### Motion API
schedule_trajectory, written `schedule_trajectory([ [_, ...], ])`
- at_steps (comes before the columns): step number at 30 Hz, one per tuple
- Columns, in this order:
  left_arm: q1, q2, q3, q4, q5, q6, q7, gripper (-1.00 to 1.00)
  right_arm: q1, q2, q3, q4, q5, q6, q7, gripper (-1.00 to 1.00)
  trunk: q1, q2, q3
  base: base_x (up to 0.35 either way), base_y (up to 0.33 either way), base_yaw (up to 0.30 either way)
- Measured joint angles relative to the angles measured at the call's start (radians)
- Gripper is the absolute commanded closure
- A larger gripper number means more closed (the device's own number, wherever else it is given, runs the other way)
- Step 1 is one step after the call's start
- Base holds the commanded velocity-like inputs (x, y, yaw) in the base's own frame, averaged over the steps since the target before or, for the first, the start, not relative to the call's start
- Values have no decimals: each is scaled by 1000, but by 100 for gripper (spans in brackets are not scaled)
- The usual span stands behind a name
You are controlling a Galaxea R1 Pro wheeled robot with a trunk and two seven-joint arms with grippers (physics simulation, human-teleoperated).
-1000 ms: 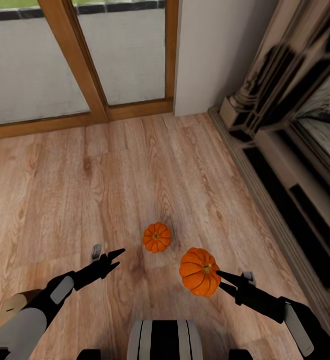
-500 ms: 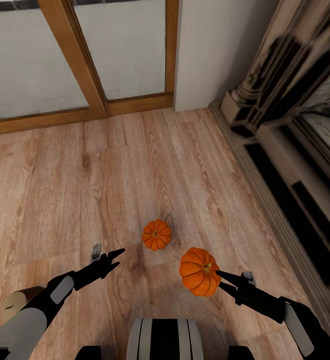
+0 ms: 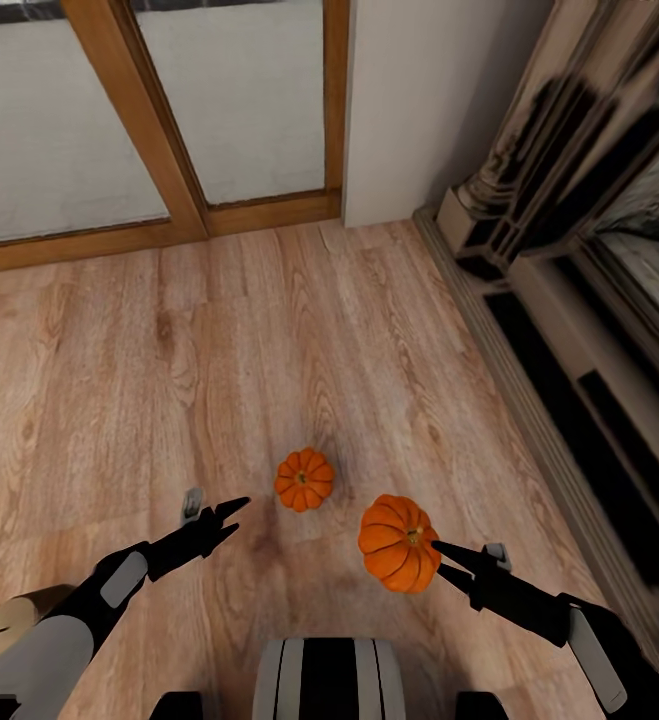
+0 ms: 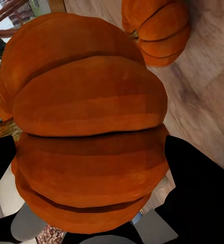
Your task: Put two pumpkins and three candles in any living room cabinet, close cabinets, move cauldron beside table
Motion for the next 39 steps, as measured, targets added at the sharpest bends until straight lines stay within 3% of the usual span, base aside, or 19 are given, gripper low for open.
schedule_trajectory([
  [39,0,0,0,0,0,-4,0,-100,0,1,-1,0,-1,-3,6,100,0,0,0,37,-71,0],
])
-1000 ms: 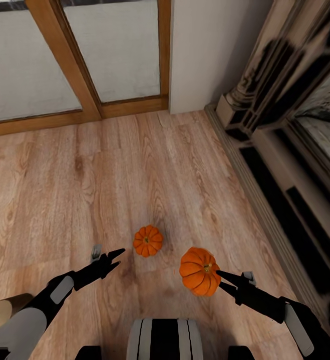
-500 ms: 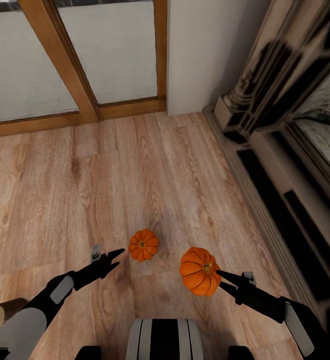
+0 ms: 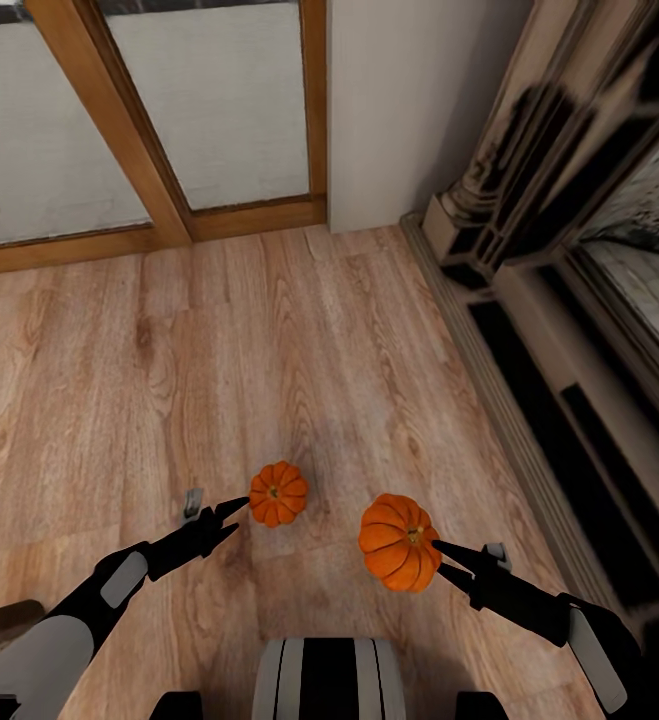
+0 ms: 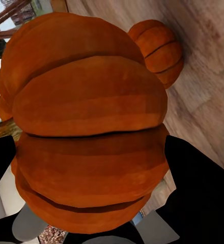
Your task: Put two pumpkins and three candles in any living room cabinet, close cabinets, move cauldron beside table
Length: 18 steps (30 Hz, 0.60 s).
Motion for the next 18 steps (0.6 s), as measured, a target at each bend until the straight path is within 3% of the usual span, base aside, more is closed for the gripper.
schedule_trajectory([
  [18,0,1,0,1,0,0,0,-100,0,1,0,0,0,1,1,100,0,0,0,36,-2,0],
])
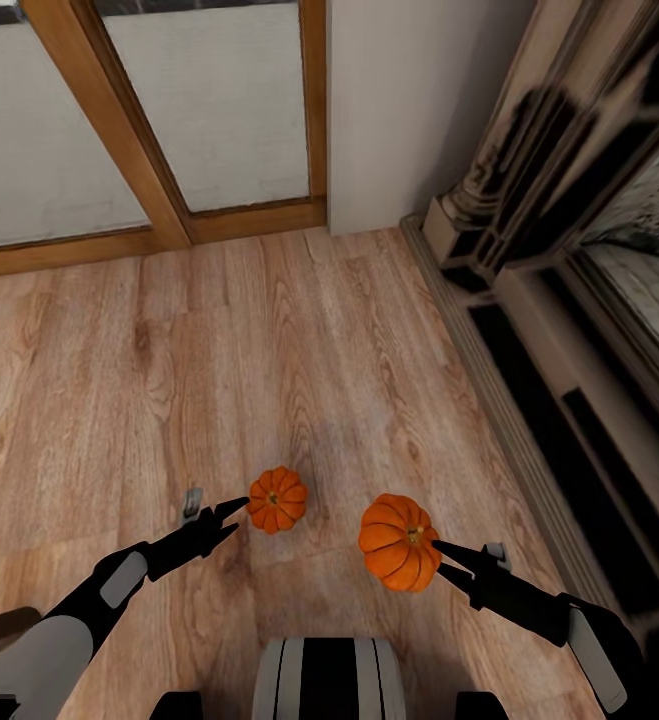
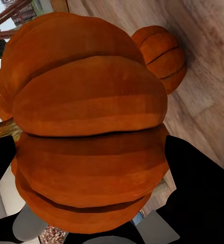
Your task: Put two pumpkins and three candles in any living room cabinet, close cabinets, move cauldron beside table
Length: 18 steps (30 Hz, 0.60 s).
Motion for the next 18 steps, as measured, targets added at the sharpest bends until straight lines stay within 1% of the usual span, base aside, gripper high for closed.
schedule_trajectory([
  [1,0,0,0,0,0,0,0,-100,0,0,0,0,0,0,0,100,0,0,0,1,0,0],
  [11,0,-1,0,0,0,0,0,-100,0,0,0,0,2,-2,0,100,5,-2,-39,0,0,0],
  [18,0,-1,0,0,0,-6,0,-100,0,-1,0,0,0,-1,0,100,4,-2,-39,0,0,0],
])
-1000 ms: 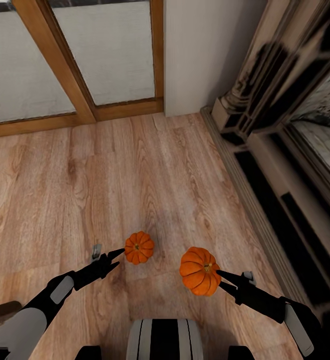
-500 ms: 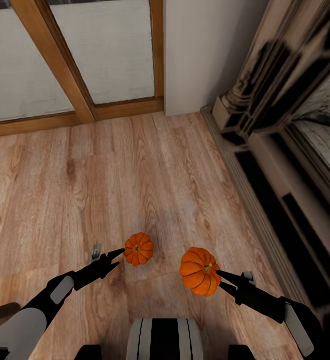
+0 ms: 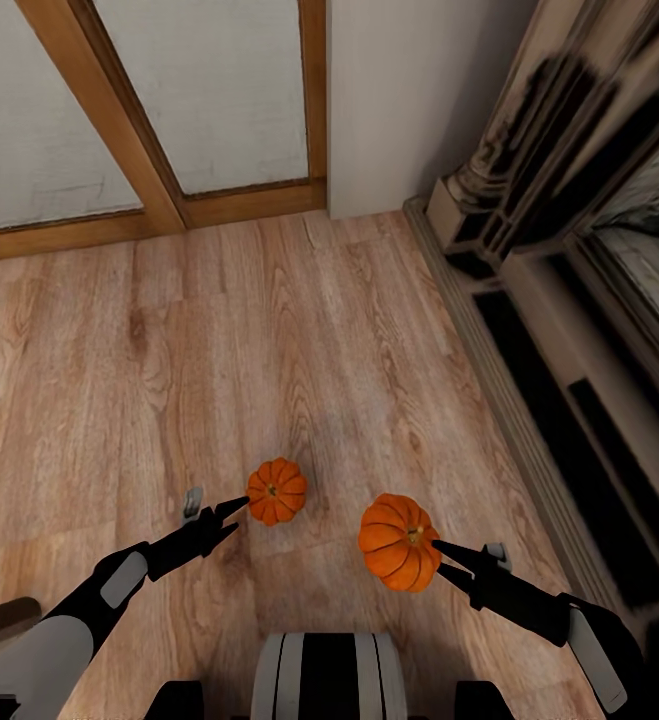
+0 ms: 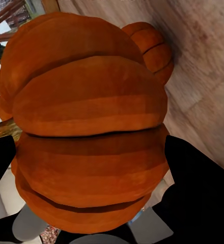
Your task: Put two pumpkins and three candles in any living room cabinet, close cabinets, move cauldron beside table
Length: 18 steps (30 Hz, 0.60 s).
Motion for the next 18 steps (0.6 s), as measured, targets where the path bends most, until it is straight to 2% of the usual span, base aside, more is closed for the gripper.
schedule_trajectory([
  [6,0,0,0,0,-1,-8,0,-100,0,0,0,0,2,-1,0,100,3,-1,-23,0,0,0],
  [10,0,0,0,0,-1,-9,0,-100,0,0,0,0,0,0,0,100,3,-1,-23,0,0,0],
  [15,0,0,0,-1,-1,-10,0,-100,0,0,0,0,1,-1,0,100,5,-3,-42,0,0,0],
  [18,0,0,0,0,-1,-12,0,-100,0,0,0,0,-1,0,1,100,5,-3,-46,0,0,0],
])
